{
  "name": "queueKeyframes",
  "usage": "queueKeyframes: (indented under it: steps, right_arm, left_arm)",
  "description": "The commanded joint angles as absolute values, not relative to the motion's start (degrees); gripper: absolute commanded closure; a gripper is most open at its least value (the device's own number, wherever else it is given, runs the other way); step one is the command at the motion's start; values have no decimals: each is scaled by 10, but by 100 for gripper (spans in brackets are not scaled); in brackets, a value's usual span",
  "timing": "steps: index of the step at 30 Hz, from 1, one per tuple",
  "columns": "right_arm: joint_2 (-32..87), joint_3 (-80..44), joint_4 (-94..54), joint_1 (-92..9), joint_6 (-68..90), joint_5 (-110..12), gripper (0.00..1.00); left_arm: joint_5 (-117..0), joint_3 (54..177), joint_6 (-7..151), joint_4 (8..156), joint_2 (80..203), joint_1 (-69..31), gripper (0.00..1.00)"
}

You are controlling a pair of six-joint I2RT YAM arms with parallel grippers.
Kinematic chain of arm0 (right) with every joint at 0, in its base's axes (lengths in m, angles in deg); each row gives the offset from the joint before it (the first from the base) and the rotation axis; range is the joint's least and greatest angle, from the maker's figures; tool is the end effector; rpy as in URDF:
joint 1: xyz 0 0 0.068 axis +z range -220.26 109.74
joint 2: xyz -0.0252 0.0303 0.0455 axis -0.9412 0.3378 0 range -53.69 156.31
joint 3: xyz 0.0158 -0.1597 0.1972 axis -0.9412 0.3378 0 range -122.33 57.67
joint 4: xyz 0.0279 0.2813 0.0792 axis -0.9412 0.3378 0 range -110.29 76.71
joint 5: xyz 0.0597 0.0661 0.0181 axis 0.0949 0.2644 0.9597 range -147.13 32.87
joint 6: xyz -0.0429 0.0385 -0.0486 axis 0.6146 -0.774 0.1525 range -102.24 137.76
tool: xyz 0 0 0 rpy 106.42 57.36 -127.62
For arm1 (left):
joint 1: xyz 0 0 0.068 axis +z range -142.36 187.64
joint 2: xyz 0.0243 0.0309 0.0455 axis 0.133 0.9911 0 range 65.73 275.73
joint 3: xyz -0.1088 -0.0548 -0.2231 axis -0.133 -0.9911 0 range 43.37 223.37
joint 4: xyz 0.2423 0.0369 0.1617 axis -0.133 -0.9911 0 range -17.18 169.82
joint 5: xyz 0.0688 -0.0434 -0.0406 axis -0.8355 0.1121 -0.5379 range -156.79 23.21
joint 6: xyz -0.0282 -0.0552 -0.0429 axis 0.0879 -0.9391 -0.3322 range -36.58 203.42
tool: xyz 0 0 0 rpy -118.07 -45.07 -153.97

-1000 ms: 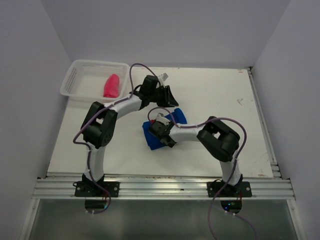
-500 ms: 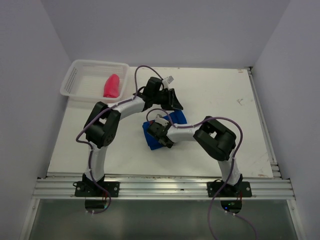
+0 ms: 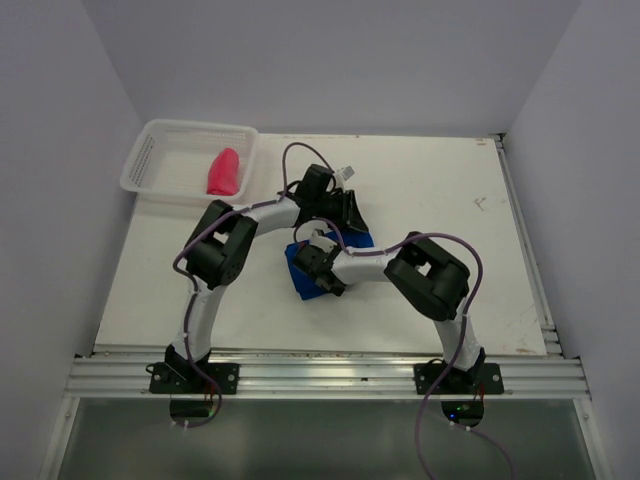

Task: Roll the towels
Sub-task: Roll the towel

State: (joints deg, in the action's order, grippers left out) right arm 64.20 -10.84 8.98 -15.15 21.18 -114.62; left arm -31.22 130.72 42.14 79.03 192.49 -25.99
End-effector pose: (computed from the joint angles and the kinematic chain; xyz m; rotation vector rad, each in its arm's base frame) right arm 0.2630 0.2834 0.0511 -1.0290 2.0959 -1.0501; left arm 0.4093 -0.3167 0.0977 0.2032 2.5007 -1.3324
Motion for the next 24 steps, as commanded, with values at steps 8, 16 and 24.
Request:
queueKeyframes:
  steps: [8, 16, 24]
  right_arm:
    - [640, -104, 82, -152, 182, -1080, 99]
    - [593, -86, 72, -152, 149, -1092, 82]
    - [531, -51, 56, -152, 103, -1134, 60]
  left_arm:
    - [-345, 1330, 473, 757, 1939, -261, 65]
    - [-385, 1298, 483, 762, 1927, -260, 66]
    - [-388, 1254, 462, 813, 1908, -251, 67]
